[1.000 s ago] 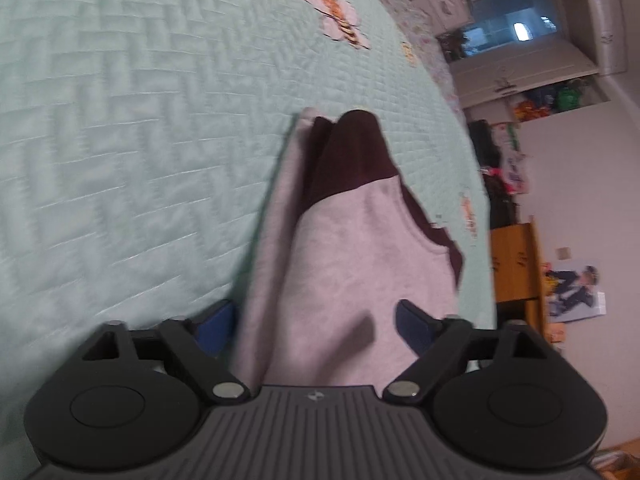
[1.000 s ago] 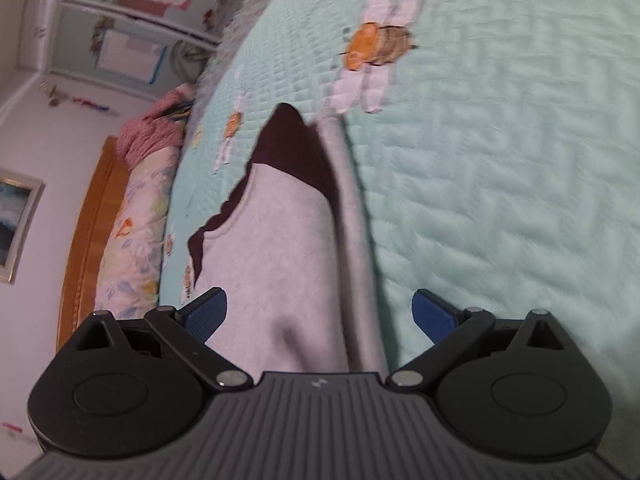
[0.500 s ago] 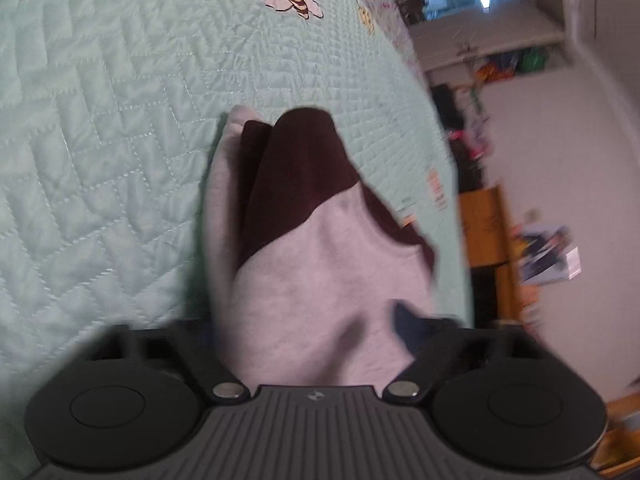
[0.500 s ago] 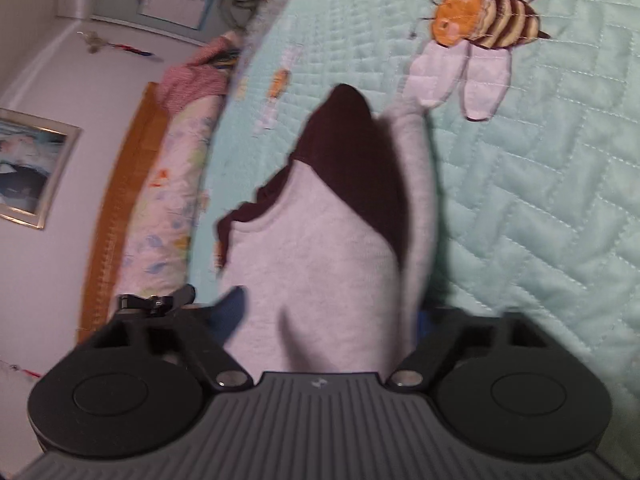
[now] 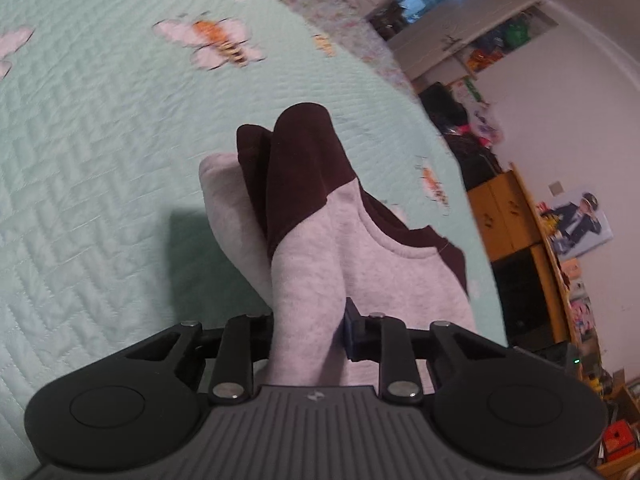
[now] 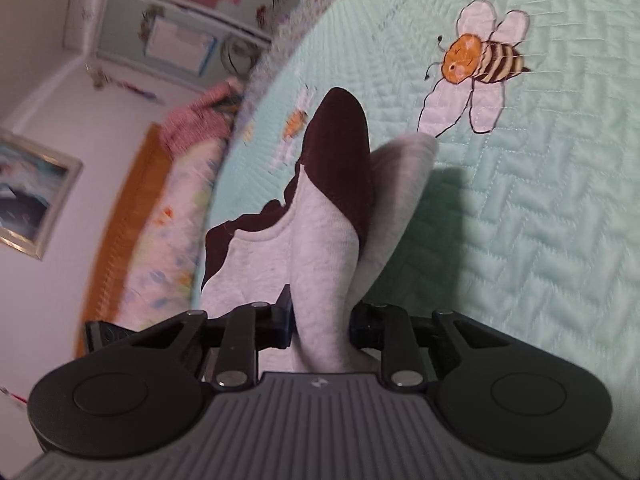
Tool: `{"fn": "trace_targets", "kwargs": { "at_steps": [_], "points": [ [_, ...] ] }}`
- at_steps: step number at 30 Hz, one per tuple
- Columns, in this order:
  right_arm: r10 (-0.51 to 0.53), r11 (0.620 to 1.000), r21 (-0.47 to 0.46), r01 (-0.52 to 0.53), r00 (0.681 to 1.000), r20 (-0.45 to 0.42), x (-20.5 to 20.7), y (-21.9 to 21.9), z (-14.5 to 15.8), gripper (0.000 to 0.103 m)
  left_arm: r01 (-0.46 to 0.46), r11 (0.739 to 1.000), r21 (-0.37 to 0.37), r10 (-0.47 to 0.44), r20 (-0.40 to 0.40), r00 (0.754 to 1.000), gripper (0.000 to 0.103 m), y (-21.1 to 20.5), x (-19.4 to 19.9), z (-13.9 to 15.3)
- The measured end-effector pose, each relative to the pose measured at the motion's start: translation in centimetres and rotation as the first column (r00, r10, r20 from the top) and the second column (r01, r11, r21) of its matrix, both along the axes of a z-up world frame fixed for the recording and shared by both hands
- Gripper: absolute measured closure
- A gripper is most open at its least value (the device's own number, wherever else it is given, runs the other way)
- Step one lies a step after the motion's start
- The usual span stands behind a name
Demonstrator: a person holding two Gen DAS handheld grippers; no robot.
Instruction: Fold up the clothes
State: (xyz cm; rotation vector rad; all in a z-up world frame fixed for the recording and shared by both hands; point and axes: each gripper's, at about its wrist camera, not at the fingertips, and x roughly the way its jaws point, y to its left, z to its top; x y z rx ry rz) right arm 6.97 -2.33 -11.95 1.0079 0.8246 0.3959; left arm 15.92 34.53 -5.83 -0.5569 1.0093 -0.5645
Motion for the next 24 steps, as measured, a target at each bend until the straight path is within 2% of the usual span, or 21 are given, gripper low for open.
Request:
{"fn": "trace_targets", "kwargs": {
  "at_steps": [3,7,11,15,17,19,22,24],
  "points": [
    [-0.040,0.998,0.057,0.039,0.999,0.025,-1.8,-1.5,1.1,0.077,0.033,0.999,0.005,-0.033,0.008,0.999,0.077,-2.5,-0.2,2.4],
    [-0.107,0.993,0.055,0.104,0.992,0.073,-4.1,-5.5,4.2,0.077,0.104,0.992,-0.066,-0.103,0.023,0.994,0.077,-8.5,0.8,4.9],
    [-0.145,0.988,-0.035,0.150,0.982,0.123,-4.6,-12.2,8.6,0.077,0.133,0.984,-0.122,-0.129,0.042,0.991,0.076,-15.7,1.8,7.1],
    [-0.152,0.962,-0.203,0.181,0.977,0.151,-2.9,-19.4,13.0,0.077,0.151,0.972,-0.180,-0.146,0.038,0.989,0.076,-23.3,2.8,7.7],
    [-0.162,0.943,-0.267,0.198,0.975,0.149,-1.9,-22.8,14.3,0.077,0.159,0.971,-0.179,-0.154,0.038,0.987,0.076,-26.5,3.3,7.2],
    [-0.184,0.933,-0.291,0.212,0.976,0.118,-0.7,-26.0,13.7,0.077,0.155,0.977,-0.146,-0.155,0.012,0.988,0.076,-29.0,4.1,5.3],
    [-0.215,0.930,-0.297,0.215,0.976,0.033,1.4,-29.5,10.1,0.076,0.137,0.987,-0.081,-0.143,-0.072,0.987,0.074,-32.3,5.9,0.8],
    [-0.224,0.920,-0.340,0.194,0.973,-0.050,3.3,-30.8,5.7,0.074,0.164,0.986,0.008,-0.161,-0.133,0.978,0.070,-33.8,7.3,-3.9]
  ]
}}
